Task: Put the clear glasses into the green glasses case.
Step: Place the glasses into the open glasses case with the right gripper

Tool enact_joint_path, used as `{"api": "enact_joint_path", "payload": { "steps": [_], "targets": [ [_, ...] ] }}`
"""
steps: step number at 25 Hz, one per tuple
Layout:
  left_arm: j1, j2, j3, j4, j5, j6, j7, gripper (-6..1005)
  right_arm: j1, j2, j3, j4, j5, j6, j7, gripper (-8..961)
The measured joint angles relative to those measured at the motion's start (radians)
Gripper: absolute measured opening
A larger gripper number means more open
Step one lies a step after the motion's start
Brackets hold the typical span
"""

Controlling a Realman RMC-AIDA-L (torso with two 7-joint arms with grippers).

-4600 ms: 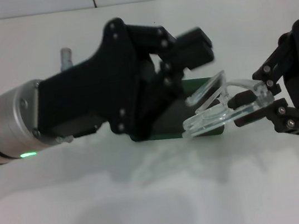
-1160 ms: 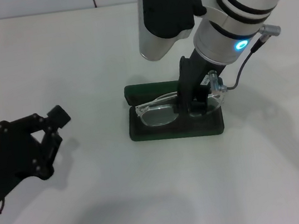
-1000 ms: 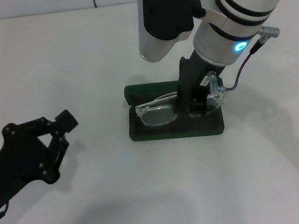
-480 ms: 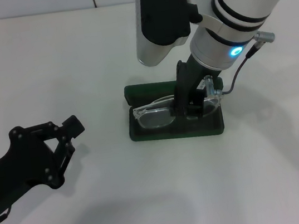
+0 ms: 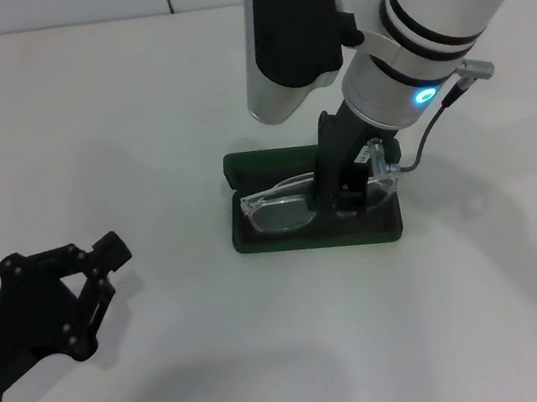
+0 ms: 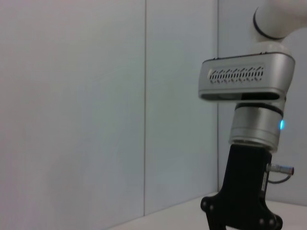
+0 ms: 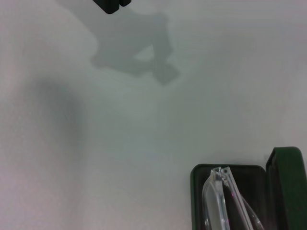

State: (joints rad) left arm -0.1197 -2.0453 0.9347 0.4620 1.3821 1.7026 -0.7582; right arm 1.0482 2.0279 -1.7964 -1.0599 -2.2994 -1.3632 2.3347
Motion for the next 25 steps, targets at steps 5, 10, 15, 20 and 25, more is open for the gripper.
{"api": "enact_joint_path", "payload": {
  "steps": [5, 10, 15, 20, 25],
  "targets": [
    [0.015, -0.004, 0.002, -0.002, 0.0, -0.03, 0.005, 55, 0.0, 0.0, -0.004, 0.006, 0.003, 0.014, -0.001, 47],
    [0.015, -0.007, 0.005, -0.002, 0.0, -0.038, 0.01, 55, 0.016, 0.0, -0.006, 0.044, 0.036, 0.023, -0.002, 47],
    [0.009, -0.012, 0.004, -0.015, 0.0, -0.039, 0.029, 55, 0.016, 0.0, -0.013, 0.052, 0.039, 0.029, -0.003, 47],
    [0.008, -0.014, 0.003, -0.017, 0.0, -0.04, 0.031, 55, 0.014, 0.0, -0.013, 0.052, 0.04, 0.029, -0.001, 47],
    [0.008, -0.015, 0.003, -0.017, 0.0, -0.04, 0.031, 55, 0.009, 0.0, -0.01, 0.053, 0.041, 0.03, 0.001, 47]
  ]
}}
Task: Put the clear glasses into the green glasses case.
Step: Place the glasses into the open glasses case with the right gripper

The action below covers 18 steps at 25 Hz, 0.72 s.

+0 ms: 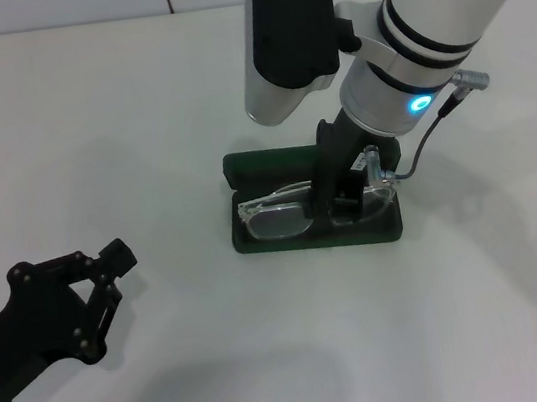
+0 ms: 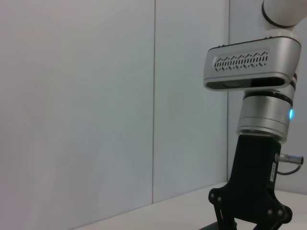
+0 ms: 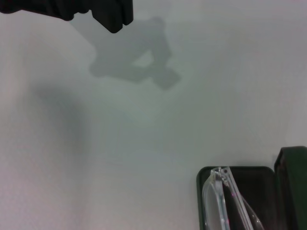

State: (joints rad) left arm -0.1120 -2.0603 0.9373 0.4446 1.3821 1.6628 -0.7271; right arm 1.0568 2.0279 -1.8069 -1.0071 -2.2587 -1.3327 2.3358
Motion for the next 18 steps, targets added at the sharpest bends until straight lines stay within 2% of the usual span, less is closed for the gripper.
{"api": "enact_joint_path", "payload": {
  "steps": [18],
  "targets": [
    [-0.005, -0.003, 0.002, -0.005, 0.0, -0.012, 0.003, 55, -0.027, 0.0, 0.058, 0.009, 0.013, -0.002, 0.002, 48]
  ]
}}
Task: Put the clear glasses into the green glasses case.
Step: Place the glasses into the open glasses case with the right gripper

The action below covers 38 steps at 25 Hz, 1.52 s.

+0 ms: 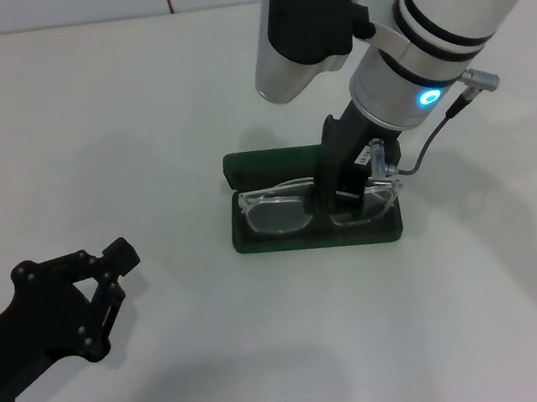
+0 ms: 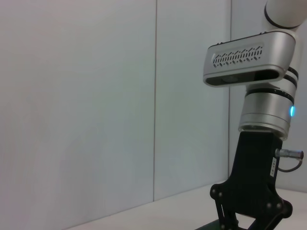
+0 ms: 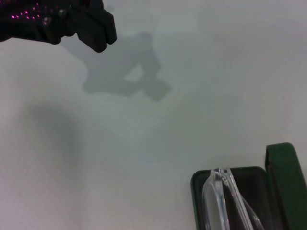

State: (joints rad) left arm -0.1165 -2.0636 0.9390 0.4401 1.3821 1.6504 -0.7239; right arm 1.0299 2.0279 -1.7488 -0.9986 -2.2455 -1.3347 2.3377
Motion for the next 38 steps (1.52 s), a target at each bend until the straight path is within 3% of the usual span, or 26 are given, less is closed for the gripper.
{"api": "enact_joint_path", "payload": {
  "steps": [38],
  "targets": [
    [-0.003, -0.01, 0.001, -0.004, 0.0, -0.014, 0.021, 56, 0.002, 0.0, 0.011, 0.041, 0.001, 0.003, -0.011, 47]
  ]
}}
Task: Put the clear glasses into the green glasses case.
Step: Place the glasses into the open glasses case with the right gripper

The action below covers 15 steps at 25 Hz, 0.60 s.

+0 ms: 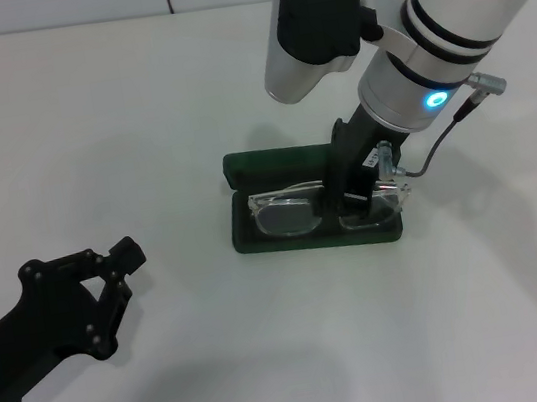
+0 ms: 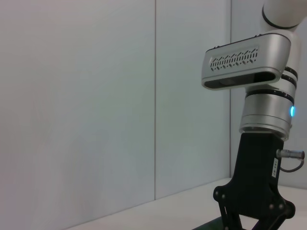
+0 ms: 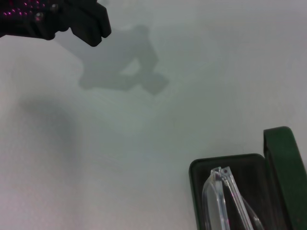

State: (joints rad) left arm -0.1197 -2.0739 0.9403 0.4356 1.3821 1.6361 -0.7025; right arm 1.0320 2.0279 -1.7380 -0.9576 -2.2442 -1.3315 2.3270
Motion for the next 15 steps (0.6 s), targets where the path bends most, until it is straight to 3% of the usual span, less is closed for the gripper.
{"api": "enact_joint_path", "payload": {
  "steps": [15],
  "targets": [
    [0.0, -0.002, 0.0, -0.001, 0.0, -0.008, 0.003, 56, 0.0, 0.0, 0.0, 0.009, 0.0, -0.001, 0.0, 47]
  ]
}}
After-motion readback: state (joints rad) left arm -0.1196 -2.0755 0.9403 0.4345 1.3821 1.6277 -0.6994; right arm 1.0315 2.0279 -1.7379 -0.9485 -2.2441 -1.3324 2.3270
